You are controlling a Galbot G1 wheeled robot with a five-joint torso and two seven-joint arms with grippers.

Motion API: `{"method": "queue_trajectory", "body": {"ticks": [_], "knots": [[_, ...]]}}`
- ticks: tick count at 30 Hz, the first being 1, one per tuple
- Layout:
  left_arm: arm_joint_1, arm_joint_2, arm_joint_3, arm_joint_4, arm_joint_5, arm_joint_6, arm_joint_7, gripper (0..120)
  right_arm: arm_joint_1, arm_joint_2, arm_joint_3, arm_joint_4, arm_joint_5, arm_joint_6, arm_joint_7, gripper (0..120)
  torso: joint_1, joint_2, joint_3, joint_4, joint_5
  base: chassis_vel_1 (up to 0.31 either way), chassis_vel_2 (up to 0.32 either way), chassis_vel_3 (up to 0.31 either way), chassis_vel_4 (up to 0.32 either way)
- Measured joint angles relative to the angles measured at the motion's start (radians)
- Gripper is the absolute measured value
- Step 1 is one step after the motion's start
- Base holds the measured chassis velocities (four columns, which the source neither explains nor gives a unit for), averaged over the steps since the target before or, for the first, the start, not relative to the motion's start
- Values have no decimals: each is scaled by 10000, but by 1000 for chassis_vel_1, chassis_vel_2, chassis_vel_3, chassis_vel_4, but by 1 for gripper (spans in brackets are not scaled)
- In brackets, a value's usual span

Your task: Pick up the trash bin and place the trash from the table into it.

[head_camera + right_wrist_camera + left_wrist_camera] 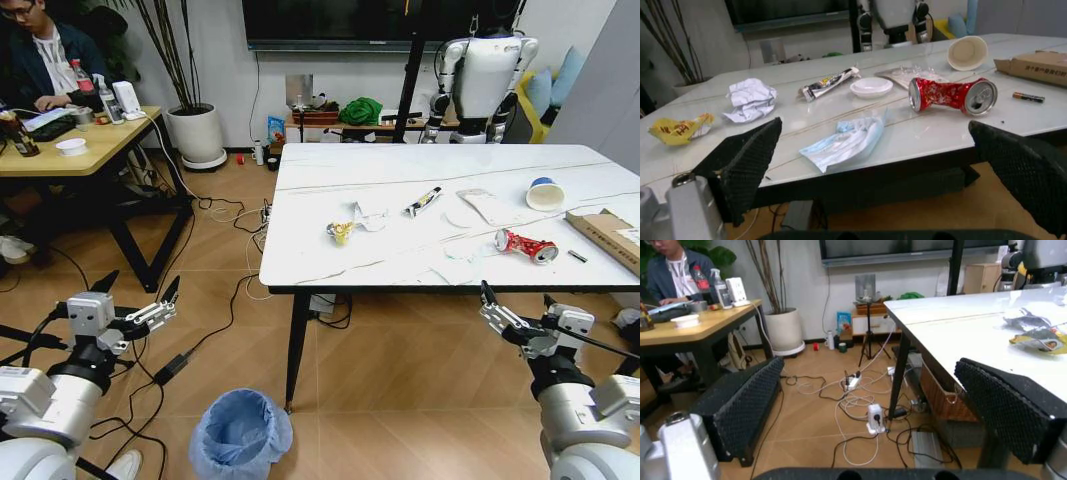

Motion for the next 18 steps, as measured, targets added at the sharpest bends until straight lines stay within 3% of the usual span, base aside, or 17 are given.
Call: {"method": "queue_trajectory", "body": {"ticks": [18], "knots": [[1,3,-29,-70,-99,191,-9,100,2,78,-29,16,8,-58,18,100,0,0,0,0,0,0,0,0,0]]}}
